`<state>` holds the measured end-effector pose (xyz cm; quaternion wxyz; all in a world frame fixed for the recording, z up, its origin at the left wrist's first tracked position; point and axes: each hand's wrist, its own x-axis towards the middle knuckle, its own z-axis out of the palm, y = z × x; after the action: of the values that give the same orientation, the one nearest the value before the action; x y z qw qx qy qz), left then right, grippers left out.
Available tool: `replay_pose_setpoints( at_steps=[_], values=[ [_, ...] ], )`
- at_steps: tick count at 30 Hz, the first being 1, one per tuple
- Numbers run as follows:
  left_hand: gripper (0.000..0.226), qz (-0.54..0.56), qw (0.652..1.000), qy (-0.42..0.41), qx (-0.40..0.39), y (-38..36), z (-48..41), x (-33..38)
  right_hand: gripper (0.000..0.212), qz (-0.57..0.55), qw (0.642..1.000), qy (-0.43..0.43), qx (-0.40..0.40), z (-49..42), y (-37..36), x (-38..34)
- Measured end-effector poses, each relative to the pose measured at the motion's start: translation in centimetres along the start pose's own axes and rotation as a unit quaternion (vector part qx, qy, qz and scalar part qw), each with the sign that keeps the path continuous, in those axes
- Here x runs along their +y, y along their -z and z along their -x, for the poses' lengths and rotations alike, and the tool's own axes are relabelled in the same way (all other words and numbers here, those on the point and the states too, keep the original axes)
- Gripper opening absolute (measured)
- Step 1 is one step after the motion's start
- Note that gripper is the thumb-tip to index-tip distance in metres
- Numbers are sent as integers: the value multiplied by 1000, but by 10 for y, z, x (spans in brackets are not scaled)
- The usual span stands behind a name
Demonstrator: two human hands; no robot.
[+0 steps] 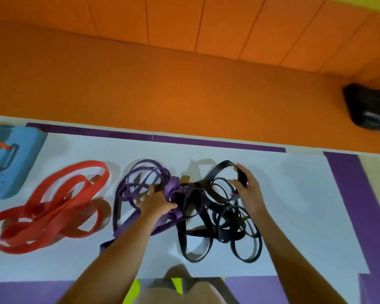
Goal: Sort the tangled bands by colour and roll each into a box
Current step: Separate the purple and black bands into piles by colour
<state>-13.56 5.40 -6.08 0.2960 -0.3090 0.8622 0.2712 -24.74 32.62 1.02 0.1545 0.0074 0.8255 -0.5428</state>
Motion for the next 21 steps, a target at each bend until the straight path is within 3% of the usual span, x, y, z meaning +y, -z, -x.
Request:
replay_pose_setpoints(
  at_steps=[3,5,8,11,15,21],
  values=[
    [43,24,999,-8,39,-2,-7,-2,47,14,1000,4,5,15,-7,0],
    [38,10,997,-45,54,-6,-8,-7,47,24,1000,6,9,24,-10,-3],
    [31,129,983,-115,64,1,-8,-21,48,53,998,7,25,34,-11,-5],
    [21,320,929,-148,112,18,4,-34,56,61,997,10,54,45,-13,-1],
    [21,473,854,-161,142,42,23,-44,65,52,998,-2,46,52,-19,8],
    [19,597,777,-126,152,80,30,-54,69,83,994,-14,73,54,-24,20]
  ],
)
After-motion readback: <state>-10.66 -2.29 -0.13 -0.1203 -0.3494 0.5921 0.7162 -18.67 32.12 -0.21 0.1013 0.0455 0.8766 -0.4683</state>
